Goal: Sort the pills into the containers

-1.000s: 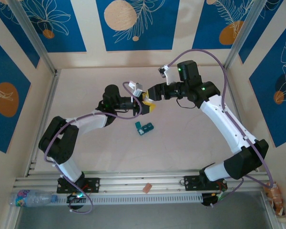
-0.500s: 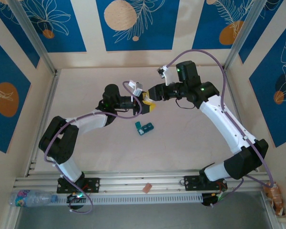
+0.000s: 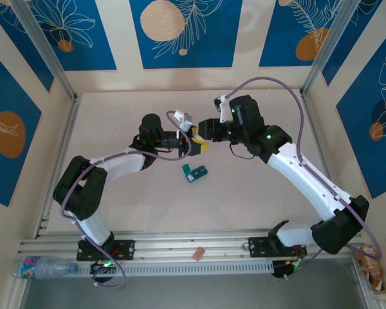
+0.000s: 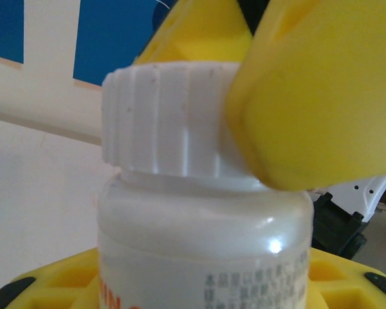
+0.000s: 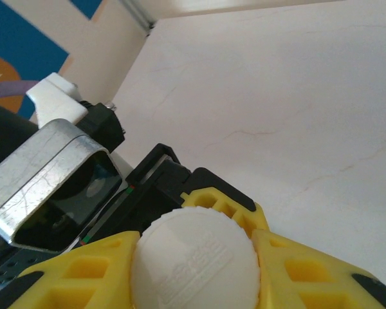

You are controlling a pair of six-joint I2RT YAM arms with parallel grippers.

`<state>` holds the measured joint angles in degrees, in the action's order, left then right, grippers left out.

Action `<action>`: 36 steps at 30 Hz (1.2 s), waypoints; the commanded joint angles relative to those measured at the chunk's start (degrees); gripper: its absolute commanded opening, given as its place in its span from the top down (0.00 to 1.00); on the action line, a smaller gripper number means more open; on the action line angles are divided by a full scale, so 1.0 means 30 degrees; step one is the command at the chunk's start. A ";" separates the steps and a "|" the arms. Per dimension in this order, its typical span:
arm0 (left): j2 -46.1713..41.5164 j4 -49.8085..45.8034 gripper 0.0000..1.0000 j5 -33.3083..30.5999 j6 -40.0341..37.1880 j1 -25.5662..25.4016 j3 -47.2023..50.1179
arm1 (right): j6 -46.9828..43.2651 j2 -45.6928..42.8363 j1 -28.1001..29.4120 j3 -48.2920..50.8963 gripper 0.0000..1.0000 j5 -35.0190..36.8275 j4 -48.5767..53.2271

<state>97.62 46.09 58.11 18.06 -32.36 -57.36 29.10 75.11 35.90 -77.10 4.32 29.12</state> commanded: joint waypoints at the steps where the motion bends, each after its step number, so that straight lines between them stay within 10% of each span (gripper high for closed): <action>1: -0.0448 0.0236 1.00 -0.1936 -0.0873 0.0089 -0.0325 | 0.1823 0.0312 0.1127 0.0596 0.80 0.1158 0.1017; 6: -0.0500 0.0151 0.77 -0.2478 -0.0954 0.0091 0.0026 | 0.0855 0.0227 0.0372 0.0858 0.80 0.0838 0.0319; 7: -0.0517 0.0298 0.62 -0.2749 -0.0926 0.0097 0.0190 | 0.0667 0.0157 0.0135 0.1041 0.80 0.0705 0.0006; 8: -0.0584 0.0430 0.03 -0.2876 -0.0957 0.0093 0.0372 | 0.0624 0.0058 -0.0084 0.1214 0.80 0.0727 -0.0212; 9: -0.0646 0.0580 0.00 -0.3051 -0.1008 0.0121 0.0573 | 0.0639 -0.0017 -0.0405 0.1349 0.80 0.0681 -0.0329; 27: -0.3513 0.0646 0.00 -0.6314 -0.1637 0.0282 0.5246 | -0.1188 -0.0061 -0.3993 0.5611 0.80 0.3794 -0.4288; 36: -0.6614 -0.7560 0.00 -1.0808 -0.4623 0.0335 0.5040 | 0.0019 0.1394 -0.4056 0.7506 0.81 0.9348 -0.5794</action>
<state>80.38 34.30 32.18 8.88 -31.73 -41.08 27.27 78.46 24.14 -55.96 23.83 15.33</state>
